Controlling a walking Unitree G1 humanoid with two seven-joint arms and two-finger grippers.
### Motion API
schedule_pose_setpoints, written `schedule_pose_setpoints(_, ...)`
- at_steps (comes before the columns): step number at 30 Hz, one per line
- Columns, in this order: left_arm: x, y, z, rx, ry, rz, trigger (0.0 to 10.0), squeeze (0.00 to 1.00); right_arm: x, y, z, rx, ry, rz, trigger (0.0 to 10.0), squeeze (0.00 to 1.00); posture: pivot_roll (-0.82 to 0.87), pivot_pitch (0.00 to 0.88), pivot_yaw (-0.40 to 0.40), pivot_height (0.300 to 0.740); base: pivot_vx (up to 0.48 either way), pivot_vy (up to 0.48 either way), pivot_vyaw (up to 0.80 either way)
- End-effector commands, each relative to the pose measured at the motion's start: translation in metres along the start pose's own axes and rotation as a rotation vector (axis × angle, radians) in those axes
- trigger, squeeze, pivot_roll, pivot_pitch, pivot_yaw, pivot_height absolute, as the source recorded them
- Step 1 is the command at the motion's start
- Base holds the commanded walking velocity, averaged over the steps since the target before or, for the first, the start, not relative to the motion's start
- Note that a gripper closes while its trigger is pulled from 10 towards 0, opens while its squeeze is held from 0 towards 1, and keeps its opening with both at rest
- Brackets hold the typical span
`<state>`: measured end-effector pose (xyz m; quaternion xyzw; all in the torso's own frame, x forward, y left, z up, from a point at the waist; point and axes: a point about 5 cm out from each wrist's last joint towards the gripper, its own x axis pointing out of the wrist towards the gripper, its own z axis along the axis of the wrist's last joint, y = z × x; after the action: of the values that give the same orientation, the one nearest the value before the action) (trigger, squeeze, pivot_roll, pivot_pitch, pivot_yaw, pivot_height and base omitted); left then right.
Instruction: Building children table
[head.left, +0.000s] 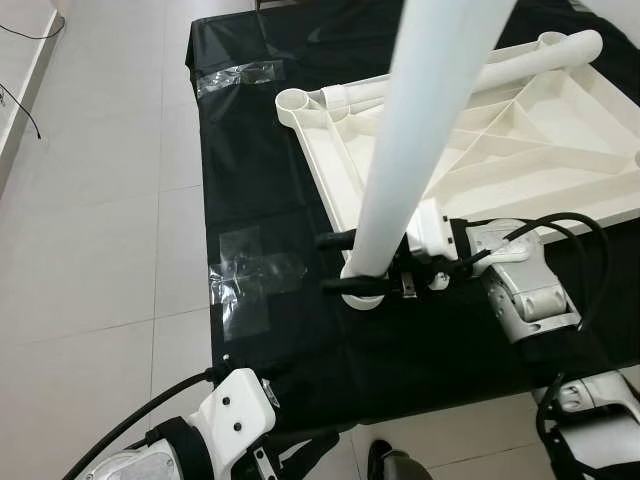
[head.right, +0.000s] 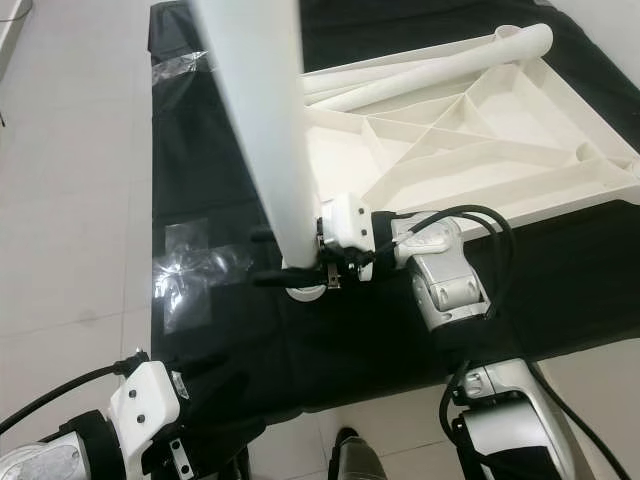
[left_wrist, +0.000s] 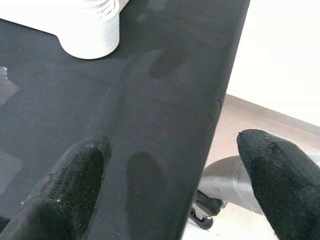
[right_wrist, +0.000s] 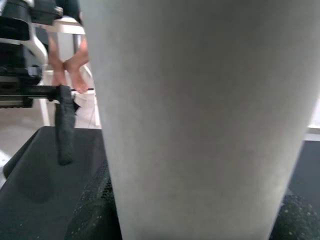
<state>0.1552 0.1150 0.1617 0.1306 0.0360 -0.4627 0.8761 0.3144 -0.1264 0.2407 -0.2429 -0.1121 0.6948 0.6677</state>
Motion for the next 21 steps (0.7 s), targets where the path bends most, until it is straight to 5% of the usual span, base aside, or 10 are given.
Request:
schedule_pose_setpoints(1, 0.001, -0.003, -0.004, -0.014, 0.006, -0.004, 10.0, 0.00, 0.010, 0.016, -0.025, 0.134, 0.049, 0.081, 10.0, 0.00, 0.14, 0.353, 0.015, 0.740, 0.000, 0.000, 0.00)
schedule_pose_setpoints(10, 0.003, -0.003, -0.004, -0.013, 0.002, 0.005, 10.0, 0.00, 0.011, 0.005, -0.027, 0.246, -0.067, -0.063, 10.0, 0.00, 0.13, 0.356, 0.007, 0.740, 0.000, 0.000, 0.00)
schedule_pose_setpoints(21, 0.004, -0.002, -0.004, -0.013, 0.000, 0.005, 10.0, 0.00, 0.011, 0.025, -0.042, 0.339, -0.055, -0.224, 10.0, 0.00, 0.12, 0.360, 0.006, 0.740, 0.000, 0.000, 0.00)
